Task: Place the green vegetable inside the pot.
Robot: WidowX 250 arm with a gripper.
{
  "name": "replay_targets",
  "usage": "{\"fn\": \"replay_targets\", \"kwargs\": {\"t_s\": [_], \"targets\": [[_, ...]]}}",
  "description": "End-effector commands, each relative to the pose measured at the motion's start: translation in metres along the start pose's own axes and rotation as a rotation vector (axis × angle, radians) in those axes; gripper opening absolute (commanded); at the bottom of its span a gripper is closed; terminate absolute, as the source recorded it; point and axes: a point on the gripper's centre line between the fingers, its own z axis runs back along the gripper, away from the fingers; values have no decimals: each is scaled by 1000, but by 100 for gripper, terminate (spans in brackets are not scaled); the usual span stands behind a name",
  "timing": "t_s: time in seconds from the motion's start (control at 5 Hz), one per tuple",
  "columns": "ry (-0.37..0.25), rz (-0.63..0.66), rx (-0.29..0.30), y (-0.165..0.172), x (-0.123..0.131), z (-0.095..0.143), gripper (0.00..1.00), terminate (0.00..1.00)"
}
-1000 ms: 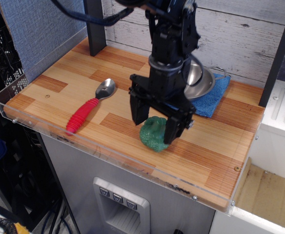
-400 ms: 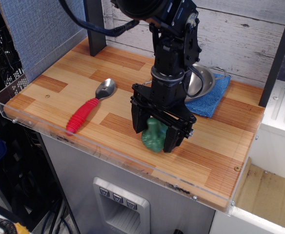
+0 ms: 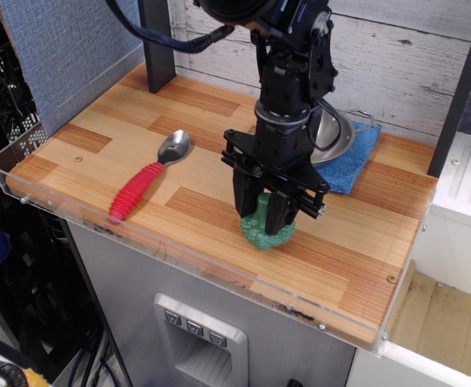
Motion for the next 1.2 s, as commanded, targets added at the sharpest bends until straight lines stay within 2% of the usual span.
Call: {"fn": "replay_targets", "kwargs": {"t_s": [0.0,0.2,0.4,0.6,0.8,1.0], "targets": [[-48,-18,-16,6,5,22,0,0],[-90,-12,-37,12,15,48,0,0],[-178,19,-62,25,33,88,0,0],[-248,30,-74,36,60,114,0,0],[-228,45,-73,46,85,100,0,0],[-163,50,-41,52,88,74,0,0]]}}
